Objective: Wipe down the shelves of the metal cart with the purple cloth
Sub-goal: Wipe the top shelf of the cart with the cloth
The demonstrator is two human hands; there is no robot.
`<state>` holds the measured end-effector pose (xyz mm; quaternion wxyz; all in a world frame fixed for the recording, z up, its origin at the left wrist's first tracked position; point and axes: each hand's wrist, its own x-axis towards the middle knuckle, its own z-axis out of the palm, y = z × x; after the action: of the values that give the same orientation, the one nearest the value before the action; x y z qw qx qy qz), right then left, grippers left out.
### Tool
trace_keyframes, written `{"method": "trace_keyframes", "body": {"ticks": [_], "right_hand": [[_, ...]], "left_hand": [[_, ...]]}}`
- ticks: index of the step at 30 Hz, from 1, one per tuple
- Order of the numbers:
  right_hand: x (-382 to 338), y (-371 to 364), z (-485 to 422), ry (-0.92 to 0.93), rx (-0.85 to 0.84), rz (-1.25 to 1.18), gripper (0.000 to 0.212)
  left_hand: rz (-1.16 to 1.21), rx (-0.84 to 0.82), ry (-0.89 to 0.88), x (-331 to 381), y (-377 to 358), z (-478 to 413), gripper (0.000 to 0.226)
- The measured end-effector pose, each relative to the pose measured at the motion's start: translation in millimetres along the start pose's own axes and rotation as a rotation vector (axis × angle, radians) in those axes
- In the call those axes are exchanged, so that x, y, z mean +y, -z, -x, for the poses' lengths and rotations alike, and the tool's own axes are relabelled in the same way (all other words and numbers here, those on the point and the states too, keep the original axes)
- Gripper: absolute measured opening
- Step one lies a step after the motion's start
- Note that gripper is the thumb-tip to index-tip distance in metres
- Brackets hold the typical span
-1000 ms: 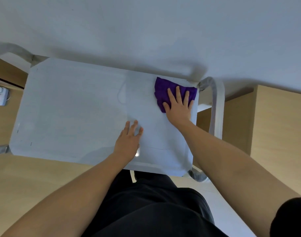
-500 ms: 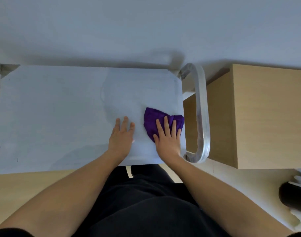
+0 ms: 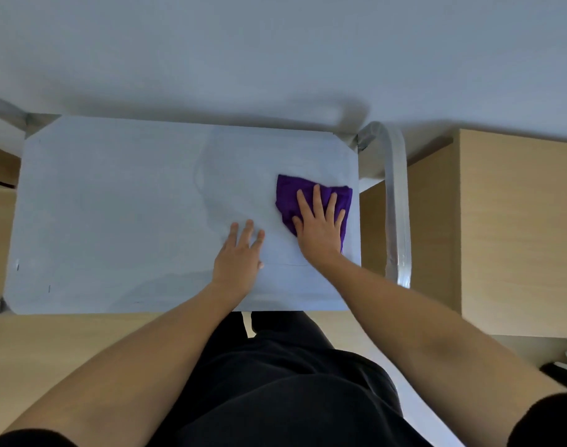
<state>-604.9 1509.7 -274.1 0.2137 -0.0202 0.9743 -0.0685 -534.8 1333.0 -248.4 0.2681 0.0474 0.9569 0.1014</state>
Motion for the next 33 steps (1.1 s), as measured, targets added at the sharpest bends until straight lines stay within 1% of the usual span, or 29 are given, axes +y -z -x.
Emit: {"method": "trace_keyframes", "body": {"ticks": [5,8,10,12,13,15,17,19,20,22,24,26,28,31,33], "right_hand": [[-1,25,-57,0.059,0.005,-0.025,0.054],[-12,26,-69,-0.006,0.039,-0.058,0.053],[-27,21,-66,-0.073,0.086,-0.068,0.053],[-49,14,-58,-0.092,0.096,-0.074,0.054],[-61,10,-52,-0.077,0.083,-0.064,0.055],[-85,-1,-36,0.033,0.057,-0.018,0.056],[-102,-14,-20,0.242,0.021,0.024,0.056],[-105,-20,-14,0.439,-0.021,0.037,0.054],[-101,-19,-17,0.498,-0.021,0.027,0.054],[-85,-15,-27,0.542,0.016,-0.006,0.053],[-66,-9,-39,0.498,0.065,-0.026,0.052],[-52,-3,-50,0.389,0.094,-0.047,0.052],[-48,-1,-52,0.275,0.119,-0.059,0.052],[-75,-7,-42,0.063,0.166,-0.093,0.051],[-118,-19,-32,-0.043,0.162,-0.127,0.051]], "left_hand": [[0.109,0.037,-0.004,-4,-2,1,0.066],[0.188,0.145,-0.012,-18,0,3,0.049],[0.202,0.234,0.076,-32,-3,7,0.041],[0.198,0.252,0.225,-48,-9,16,0.04],[0.197,0.258,0.262,-53,-12,20,0.041],[0.186,0.278,0.265,-57,-17,24,0.044],[0.187,0.246,0.271,-53,-16,22,0.047],[0.205,0.21,0.295,-49,-16,19,0.049],[0.205,0.209,0.292,-49,-16,19,0.049],[0.201,0.243,0.248,-55,-16,21,0.048],[0.21,0.273,0.183,-66,-15,25,0.047],[0.225,0.285,0.112,-82,-10,28,0.043],[0.22,0.295,0.093,-104,-3,32,0.04],[0.194,0.3,0.146,-151,9,43,0.037],[0.156,0.298,0.091,-184,13,48,0.039]]}}
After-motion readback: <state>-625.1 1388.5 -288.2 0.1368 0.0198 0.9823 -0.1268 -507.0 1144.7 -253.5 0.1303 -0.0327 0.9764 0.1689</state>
